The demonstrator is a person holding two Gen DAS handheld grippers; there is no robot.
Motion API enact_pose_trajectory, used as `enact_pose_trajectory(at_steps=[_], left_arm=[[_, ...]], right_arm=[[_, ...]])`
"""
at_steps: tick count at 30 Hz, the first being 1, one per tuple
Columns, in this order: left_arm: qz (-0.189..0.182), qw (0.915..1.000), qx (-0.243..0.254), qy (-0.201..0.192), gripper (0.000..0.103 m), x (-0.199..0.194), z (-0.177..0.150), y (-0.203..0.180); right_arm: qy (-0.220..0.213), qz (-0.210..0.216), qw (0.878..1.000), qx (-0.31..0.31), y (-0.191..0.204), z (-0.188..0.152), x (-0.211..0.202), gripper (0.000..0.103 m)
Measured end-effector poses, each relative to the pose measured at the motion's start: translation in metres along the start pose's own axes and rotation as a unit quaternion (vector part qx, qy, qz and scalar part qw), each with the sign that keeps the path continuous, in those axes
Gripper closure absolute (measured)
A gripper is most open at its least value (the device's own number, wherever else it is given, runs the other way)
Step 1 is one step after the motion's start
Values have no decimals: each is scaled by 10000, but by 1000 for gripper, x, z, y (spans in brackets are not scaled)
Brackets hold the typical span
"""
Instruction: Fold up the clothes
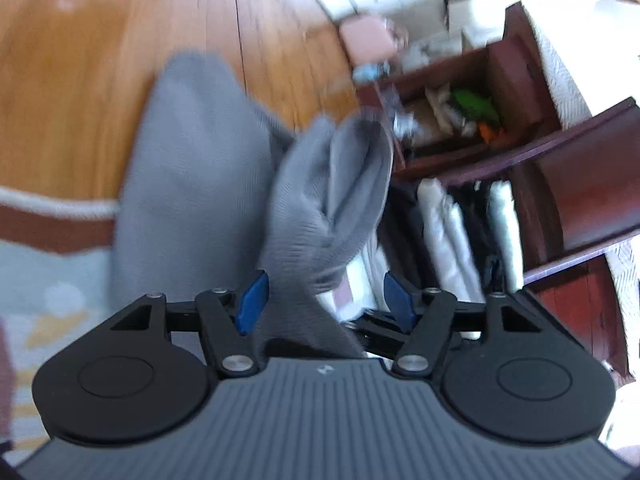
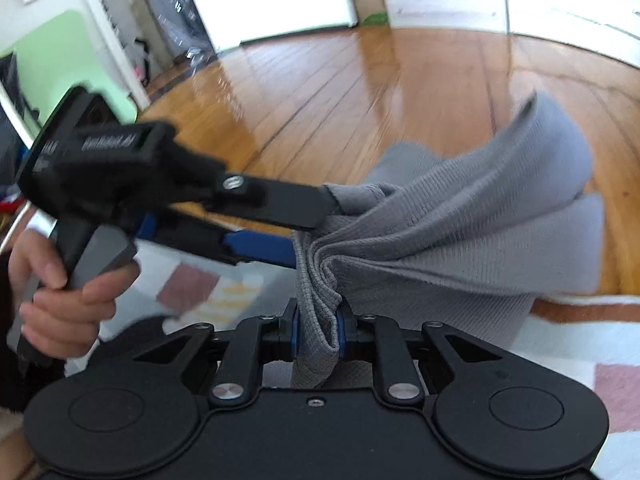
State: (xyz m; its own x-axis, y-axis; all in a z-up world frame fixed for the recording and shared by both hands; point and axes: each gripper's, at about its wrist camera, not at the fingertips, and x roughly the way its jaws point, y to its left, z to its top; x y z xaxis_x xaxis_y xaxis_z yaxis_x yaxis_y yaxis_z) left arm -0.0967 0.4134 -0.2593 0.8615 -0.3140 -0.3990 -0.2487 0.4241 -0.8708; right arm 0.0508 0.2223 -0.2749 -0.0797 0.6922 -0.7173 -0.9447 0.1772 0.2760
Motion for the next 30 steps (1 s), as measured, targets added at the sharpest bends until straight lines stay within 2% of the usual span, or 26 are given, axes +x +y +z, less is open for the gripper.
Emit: enact_pose_trajectory(at_steps=[1,2,3,6,8,10,12,14,15,17,18,22,23,25,26,27,28,30], left_arm=[[269,9995,161,49,53,7,-3,-1],[494,9979,392,113,71,13,-6,-3],[549,9975,421,141,77,13,-6,-4],[695,9962,477,216,79,11,-6,-8],[510,9984,246,92,84,0,-1,-7],[661,9972,360,21,86,-1,1,-6],[1225,9910,519,149,86,9,-1,-3],[1564,9854,635,236,87,17,-6,0],[1530,9861,615,192,87,16,-7,0],[1536,9861,605,203,87,14,-7,-2],[1540,9860,605,208,87,14,-7,-3],[1572,9845,757,194,86,20,-11,-5],[1590,9840,777,185,86,22,-11,-7],[1623,9831,837,161,88,18,-12,-7],[1631,9826,875,140,88,13,-12,-7],[1571,9834,901,67,88,9,-11,-12],[1478,9852,869,1,88,4,-11,-15],[1623,9833,823,84,88,4,-12,-12]], right_arm=[[94,-29,9999,-57,1,-4,6,82],[186,-58,9997,-114,3,-7,12,82],[158,-68,9998,-111,5,-9,12,82],[77,-70,9999,-117,10,-12,9,82],[-127,-54,9996,-250,17,-14,0,82],[-276,-204,9988,-354,26,-10,-7,81],[-243,-598,9961,-608,38,-10,-10,68],[-264,-975,9916,-811,46,-18,-17,50],[-301,-1155,9889,-888,48,-25,-22,44],[-212,-1394,9844,-1055,50,-43,-32,42],[-4,-1477,9820,-1178,49,-52,-30,44],[355,-2198,9630,-1517,45,-65,-21,48],[296,-2107,9672,-1389,44,-63,-22,58],[201,-1992,9724,-1202,42,-58,-24,70],[172,-2031,9709,-1261,44,-57,-24,83],[143,-2069,9693,-1319,46,-56,-24,90],[195,-2090,9686,-1330,47,-56,-23,91],[299,-2131,9672,-1351,49,-56,-22,95]])
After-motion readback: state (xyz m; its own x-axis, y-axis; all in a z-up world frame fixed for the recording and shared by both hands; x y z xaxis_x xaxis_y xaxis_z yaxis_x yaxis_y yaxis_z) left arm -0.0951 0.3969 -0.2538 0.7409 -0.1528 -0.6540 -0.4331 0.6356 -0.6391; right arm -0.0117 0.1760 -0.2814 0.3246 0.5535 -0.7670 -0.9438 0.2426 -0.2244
